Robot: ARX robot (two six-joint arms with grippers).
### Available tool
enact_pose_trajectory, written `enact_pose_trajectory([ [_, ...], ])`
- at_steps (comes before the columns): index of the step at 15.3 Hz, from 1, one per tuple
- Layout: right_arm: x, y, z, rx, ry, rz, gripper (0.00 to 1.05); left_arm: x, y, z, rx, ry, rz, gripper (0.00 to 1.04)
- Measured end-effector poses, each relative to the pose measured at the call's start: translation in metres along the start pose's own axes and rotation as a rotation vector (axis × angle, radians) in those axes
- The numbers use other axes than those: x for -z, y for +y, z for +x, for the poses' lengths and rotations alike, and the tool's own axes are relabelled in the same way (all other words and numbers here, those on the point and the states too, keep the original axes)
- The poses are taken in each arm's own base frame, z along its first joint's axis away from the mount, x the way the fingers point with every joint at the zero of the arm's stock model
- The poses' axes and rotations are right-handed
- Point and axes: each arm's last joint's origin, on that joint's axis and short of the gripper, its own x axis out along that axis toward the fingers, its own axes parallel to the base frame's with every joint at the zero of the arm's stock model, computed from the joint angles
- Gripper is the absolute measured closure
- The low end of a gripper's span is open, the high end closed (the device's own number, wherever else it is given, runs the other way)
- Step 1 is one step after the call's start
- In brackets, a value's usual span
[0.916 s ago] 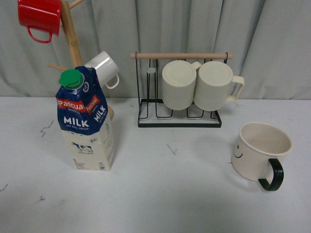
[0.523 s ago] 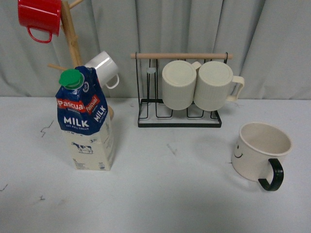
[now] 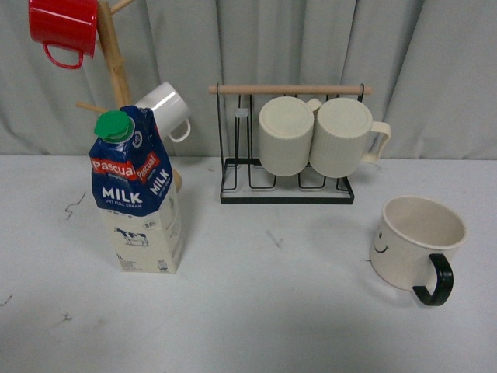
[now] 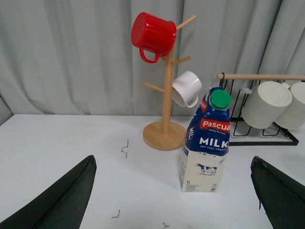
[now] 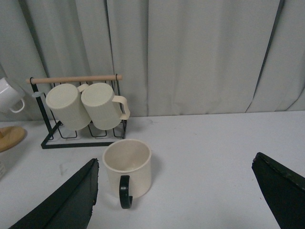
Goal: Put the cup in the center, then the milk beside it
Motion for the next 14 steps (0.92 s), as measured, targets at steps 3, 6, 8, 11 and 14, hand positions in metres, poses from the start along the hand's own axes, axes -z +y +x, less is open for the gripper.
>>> enact_pose_trajectory([
  [3,0.0000,0.0000,0.0000,0.000,0.000,0.000,0.06,0.0000,0.0000,0.0000,0.000,0.000,0.000,0.07],
  [6,0.0000,0.0000,0.0000,0.000,0.000,0.000,0.06,0.0000,0.0000,0.0000,0.000,0.000,0.000,0.07],
  [8,0.0000,0.0000,0.0000,0.000,0.000,0.000,0.06,0.0000,0.0000,0.0000,0.000,0.000,0.000,0.07],
  [11,0.0000,0.0000,0.0000,0.000,0.000,0.000,0.06,0.0000,0.0000,0.0000,0.000,0.000,0.000,0.07],
  [14,0.0000,0.0000,0.0000,0.000,0.000,0.000,0.06,0.0000,0.0000,0.0000,0.000,0.000,0.000,0.07],
])
